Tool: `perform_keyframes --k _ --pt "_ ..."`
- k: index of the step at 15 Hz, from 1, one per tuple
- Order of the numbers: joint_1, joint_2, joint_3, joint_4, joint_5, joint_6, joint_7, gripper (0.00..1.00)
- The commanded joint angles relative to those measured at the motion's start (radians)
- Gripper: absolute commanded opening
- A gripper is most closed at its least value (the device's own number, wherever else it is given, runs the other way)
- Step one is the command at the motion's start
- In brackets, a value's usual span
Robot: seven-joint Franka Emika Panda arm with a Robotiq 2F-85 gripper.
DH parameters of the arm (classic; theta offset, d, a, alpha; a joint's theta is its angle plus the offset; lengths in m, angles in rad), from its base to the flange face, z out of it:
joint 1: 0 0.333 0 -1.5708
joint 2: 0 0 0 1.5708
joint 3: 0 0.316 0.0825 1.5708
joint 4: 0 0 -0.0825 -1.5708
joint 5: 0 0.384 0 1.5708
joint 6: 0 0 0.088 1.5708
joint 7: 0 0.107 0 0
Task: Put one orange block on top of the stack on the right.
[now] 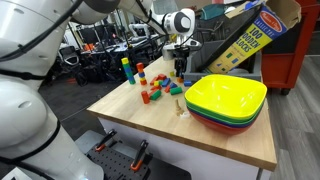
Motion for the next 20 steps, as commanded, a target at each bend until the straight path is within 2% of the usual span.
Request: perform_keyframes --k 1,5,14,20 --pt "-0.007 0.061 0.008 0.009 0.027 -0.032 -0.002 0.34" --pt "-0.009 0.051 0.008 0.003 0.030 -0.031 -0.005 0.05" --pt "-0.013 -0.049 0.006 -0.079 0.028 -0.005 -0.050 0.07" --pt "-0.006 -0.150 0.009 -0.196 0.033 0.028 -0.090 0.07"
